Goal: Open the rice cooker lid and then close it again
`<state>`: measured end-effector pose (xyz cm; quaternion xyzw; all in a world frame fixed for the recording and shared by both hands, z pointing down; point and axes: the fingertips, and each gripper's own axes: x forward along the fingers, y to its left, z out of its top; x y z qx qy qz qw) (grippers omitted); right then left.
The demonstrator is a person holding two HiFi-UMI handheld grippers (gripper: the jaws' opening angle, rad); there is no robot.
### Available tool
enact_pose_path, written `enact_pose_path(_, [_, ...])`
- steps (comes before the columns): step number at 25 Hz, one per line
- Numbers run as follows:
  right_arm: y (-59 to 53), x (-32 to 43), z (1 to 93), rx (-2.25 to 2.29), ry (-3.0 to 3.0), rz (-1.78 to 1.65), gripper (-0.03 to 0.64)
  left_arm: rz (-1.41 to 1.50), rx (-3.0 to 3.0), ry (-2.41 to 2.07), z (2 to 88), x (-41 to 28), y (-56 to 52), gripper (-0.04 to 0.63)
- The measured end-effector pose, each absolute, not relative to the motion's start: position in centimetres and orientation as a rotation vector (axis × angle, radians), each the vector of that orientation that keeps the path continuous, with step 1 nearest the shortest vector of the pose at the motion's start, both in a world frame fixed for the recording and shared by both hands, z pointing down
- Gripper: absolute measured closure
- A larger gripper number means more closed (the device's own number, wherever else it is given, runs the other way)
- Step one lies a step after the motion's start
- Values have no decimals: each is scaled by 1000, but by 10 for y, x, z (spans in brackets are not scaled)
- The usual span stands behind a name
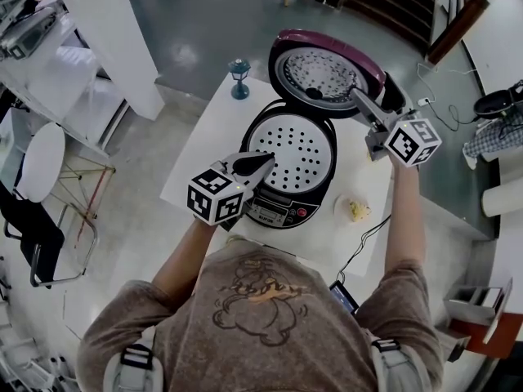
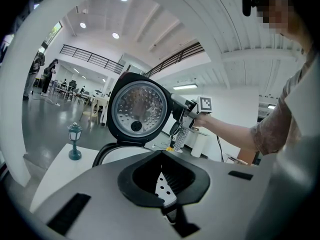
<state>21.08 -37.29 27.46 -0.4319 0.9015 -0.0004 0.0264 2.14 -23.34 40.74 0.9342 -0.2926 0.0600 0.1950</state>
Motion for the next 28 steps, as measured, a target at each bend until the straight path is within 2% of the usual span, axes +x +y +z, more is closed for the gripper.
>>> enact_pose_path(6, [-375,201,279,-1361,2872,94,135,153,2603,-835,406,13,-231,574])
enact_pose_path(28, [-346,190,282,-1358,2902,118,146,125,2584,-786,411,15,-210,574])
